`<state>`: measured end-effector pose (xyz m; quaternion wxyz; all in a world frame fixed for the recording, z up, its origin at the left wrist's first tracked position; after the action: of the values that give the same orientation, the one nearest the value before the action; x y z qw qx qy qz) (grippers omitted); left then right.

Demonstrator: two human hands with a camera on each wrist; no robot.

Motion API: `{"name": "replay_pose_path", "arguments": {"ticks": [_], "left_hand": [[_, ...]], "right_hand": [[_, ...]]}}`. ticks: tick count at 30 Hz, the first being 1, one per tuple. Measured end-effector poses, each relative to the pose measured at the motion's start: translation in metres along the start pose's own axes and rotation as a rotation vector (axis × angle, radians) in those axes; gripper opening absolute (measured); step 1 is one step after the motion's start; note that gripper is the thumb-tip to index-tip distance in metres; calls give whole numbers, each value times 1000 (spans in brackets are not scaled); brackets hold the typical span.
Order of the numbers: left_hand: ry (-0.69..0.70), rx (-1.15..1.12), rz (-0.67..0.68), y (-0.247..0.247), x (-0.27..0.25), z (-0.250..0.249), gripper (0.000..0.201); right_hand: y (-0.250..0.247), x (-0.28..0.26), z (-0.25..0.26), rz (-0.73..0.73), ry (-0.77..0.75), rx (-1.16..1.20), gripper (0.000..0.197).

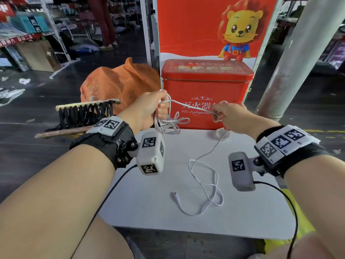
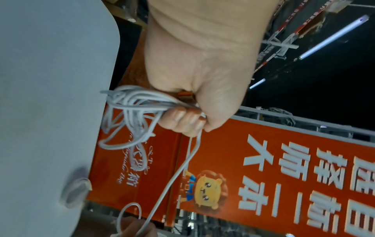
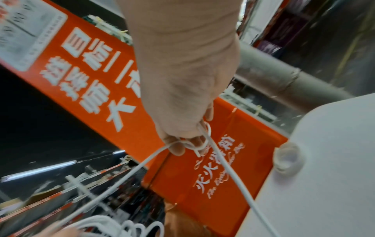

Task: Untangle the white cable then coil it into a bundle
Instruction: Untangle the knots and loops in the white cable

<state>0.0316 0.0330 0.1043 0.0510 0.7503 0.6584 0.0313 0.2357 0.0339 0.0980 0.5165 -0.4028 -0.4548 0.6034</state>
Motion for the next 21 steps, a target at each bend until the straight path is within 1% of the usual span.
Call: {"name": "replay_pose_path", "arguments": {"ticks": [2, 3, 4, 5, 6, 7, 8, 9, 10, 11, 13, 14, 15, 16, 17, 19, 21], "left_hand": [[36, -21, -41, -4, 2, -2, 34], [57, -32, -63, -5, 2, -2, 35], [77, -45, -79, -4, 2, -1, 36], [91, -53, -84, -2, 1, 1, 36], [96, -53, -75, 2, 1, 2, 37], [93, -51, -57, 7, 1, 4, 37], [89, -53, -39, 11, 0, 5, 37], [86, -55, -27, 14, 0, 5, 37], [84, -57, -25, 16, 1, 5, 36], [78, -59, -31, 15, 1, 5, 35], [50, -55, -45, 12, 0, 8, 34], [32, -48, -45, 12, -1, 9, 33], [17, -42, -37, 13, -3, 11, 33], [5, -42, -21, 15, -4, 12, 33], [-3, -46, -3, 18, -6, 12, 34], [-10, -42, 15, 22, -8, 11, 32], [5, -14, -22, 22, -10, 6, 25]], "right_hand": [[8, 3, -15, 35, 68, 125, 40], [16, 1, -17, 85, 91, 101, 37], [24, 3, -19, 123, 101, 25, 30], [28, 1, -16, 152, 105, -82, 18], [30, 3, -12, 145, 80, -145, 10], [27, 3, -1, 115, 24, -113, 17], [23, 2, 13, 103, -65, -22, 26], [17, -3, 26, 99, -123, 135, 30], [10, -6, 37, 85, -160, 299, 29], [2, -10, 44, 35, -182, 417, 29], [-18, -17, 50, -146, -226, 546, 27], [-26, -20, 52, -234, -249, 575, 22], [-33, -23, 53, -282, -267, 607, 15], [-37, -25, 57, -294, -282, 635, 11], [-38, -25, 61, -286, -305, 632, 12], [-38, -27, 71, -280, -372, 537, 12], [-38, -26, 75, -286, -418, 436, 15]]}}
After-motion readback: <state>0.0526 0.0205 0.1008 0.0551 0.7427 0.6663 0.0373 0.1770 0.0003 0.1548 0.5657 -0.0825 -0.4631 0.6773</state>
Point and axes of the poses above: each hand's wrist, its own x-axis towards the middle knuckle, its own y-axis out of the palm, z = x × y, the point moved 7 cm from there along x, towards the middle knuckle, and after that the axes turned 6 degrees about y, right-handed, at the moved point
